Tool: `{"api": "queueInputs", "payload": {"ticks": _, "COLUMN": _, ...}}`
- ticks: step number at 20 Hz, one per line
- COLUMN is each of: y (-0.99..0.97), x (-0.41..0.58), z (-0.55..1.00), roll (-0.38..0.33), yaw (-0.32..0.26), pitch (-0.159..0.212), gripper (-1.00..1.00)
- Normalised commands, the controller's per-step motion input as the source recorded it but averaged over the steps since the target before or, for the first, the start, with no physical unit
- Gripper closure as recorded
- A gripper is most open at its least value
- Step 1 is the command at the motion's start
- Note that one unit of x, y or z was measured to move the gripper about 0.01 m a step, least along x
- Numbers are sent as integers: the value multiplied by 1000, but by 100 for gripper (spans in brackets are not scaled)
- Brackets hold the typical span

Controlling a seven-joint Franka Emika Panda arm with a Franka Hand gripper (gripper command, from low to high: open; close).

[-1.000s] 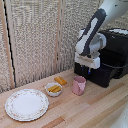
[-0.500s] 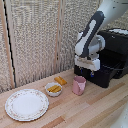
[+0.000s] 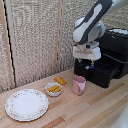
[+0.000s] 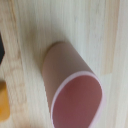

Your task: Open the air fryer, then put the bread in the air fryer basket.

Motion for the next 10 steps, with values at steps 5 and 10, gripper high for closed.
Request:
{"api": "queueInputs", "payload": {"ticks": 5, "y": 390, "x": 289, "z": 279, "roll": 160, "yaw": 151, "pitch": 40, "gripper": -100}}
{"api": "queueInputs", "payload": {"ticks": 10, "y": 161, "x": 346, "z": 159, "roll": 211, "yaw": 228, "pitch": 4, "gripper": -100}}
